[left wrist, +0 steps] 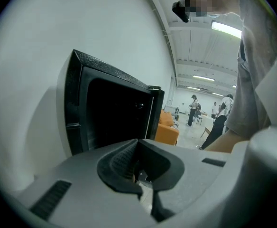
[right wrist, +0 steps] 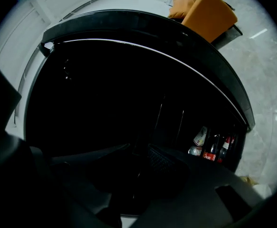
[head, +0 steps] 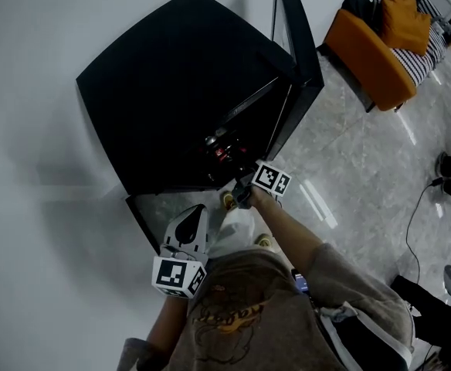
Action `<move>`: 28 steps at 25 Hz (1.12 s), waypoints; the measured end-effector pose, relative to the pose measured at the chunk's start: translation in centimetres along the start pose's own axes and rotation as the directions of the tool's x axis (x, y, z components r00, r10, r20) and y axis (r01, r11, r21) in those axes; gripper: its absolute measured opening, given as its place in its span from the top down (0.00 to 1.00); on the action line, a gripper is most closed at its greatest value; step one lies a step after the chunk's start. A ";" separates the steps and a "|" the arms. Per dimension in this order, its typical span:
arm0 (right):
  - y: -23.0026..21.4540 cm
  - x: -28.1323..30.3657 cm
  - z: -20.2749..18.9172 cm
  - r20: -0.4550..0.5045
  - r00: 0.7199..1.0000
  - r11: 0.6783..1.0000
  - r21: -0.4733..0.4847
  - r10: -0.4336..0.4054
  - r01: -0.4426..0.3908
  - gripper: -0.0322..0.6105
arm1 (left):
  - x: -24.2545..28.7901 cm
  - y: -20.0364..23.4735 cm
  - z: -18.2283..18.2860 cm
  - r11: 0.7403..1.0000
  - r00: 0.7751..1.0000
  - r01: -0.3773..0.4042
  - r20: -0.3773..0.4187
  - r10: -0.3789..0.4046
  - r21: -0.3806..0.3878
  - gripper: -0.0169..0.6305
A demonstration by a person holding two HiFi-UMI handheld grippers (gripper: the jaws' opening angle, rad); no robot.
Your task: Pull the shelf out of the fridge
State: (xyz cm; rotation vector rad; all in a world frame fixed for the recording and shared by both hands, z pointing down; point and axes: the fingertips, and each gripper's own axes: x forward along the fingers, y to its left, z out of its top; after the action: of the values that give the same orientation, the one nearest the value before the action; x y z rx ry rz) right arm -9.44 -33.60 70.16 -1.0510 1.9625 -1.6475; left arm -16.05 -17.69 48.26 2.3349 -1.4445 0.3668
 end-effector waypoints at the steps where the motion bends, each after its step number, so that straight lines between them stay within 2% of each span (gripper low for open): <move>1: -0.2 0.5 0.1 0.009 1.000 1.000 0.006 -0.001 0.001 0.79 | 0.0 0.3 -0.1 1.000 1.000 -0.002 -0.005 0.002 0.000 0.97; 21: -3.6 8.3 -0.1 0.025 1.000 0.998 0.064 -0.006 0.005 0.79 | 0.0 3.8 -1.9 0.999 0.998 -0.050 -0.047 0.049 -0.021 0.97; 28: -3.8 10.3 0.8 0.053 0.998 0.995 0.097 0.020 -0.025 0.79 | -0.3 4.3 -2.2 0.997 0.996 -0.066 -0.058 0.065 -0.025 0.97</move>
State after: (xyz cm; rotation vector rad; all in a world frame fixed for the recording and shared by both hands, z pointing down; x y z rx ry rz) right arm -14.46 -41.87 75.46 -1.0204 1.8343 -1.6692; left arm -20.09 -18.18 50.88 2.2417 -1.4922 0.4260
